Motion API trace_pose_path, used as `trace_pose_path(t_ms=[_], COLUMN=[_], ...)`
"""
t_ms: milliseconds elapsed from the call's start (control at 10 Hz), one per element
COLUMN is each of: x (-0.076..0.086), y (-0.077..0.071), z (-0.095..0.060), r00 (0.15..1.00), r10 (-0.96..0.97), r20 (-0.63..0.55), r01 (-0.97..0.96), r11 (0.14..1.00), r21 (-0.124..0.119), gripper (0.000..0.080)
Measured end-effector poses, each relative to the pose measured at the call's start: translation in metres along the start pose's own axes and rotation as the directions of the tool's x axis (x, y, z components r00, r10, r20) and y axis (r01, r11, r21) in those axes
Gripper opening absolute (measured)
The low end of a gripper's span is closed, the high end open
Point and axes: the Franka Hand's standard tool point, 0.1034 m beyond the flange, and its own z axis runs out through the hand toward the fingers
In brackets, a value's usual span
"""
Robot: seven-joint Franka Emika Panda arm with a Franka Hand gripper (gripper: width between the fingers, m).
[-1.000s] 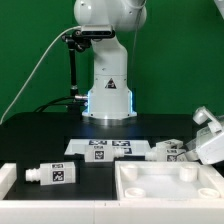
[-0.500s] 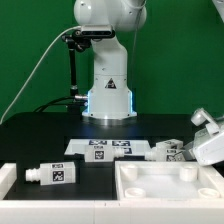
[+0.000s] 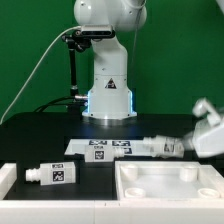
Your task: Assemble one leg
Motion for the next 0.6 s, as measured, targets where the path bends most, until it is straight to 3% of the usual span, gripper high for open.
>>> trace_pose_path(t_ms=[200,300,600], x=[-0.035,-0.041,-0.036], y=[0.032,0.037,0.040], z=[-0.006,-0.004,-0.006], r00=[0.998,0.997,0.998], r10=[0.045,0.061,0.064], r20=[0.034,0.036,0.001], r01=[-0.046,-0.063,-0.064], r11=[0.998,0.997,0.997], r21=[0.039,0.047,0.039], gripper=[0.0285,0.0285,0.0285])
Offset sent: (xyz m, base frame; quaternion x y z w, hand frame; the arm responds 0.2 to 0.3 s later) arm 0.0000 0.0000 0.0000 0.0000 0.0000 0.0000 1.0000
